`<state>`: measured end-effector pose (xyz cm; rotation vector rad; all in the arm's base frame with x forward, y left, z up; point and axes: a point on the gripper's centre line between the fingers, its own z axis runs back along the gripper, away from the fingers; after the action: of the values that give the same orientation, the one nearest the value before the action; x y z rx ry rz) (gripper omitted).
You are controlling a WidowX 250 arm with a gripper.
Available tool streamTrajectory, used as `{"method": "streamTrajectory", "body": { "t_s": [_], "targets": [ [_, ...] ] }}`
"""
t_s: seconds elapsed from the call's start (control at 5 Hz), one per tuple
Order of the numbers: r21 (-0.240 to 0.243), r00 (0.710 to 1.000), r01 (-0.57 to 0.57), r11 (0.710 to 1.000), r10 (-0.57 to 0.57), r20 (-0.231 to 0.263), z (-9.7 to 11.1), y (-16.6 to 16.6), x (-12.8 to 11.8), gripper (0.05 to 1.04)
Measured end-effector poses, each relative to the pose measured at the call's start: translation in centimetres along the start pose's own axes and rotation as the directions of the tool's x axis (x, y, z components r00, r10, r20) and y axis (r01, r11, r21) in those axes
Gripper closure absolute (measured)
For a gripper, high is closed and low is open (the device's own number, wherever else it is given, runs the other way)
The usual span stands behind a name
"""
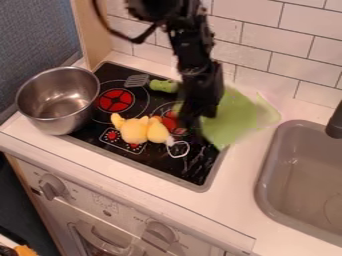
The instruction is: Move the green cloth below the right burner.
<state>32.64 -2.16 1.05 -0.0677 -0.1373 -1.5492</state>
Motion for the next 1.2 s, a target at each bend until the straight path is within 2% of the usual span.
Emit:
{"method": "streamTrajectory", "body": {
  "t_s": [0.2, 0.4, 0.6, 1.2],
  "targets": [
    [-0.031, 0.999, -0.024, 0.999, 0.023, -0.024, 0.0, -2.3, -1.2, 0.083],
    [-0.053, 0.997, -0.033, 0.998, 0.029, -0.071, 0.0, -4.6, -1.9, 0.083],
    [-0.060, 0.997, -0.011, 0.998, 0.006, -0.079, -0.1, -5.9, -1.5, 0.083],
    [-0.088, 0.997, 0.034, 0.996, -0.040, -0.064, -0.1, -8.8, 0.2, 0.082]
  ]
}}
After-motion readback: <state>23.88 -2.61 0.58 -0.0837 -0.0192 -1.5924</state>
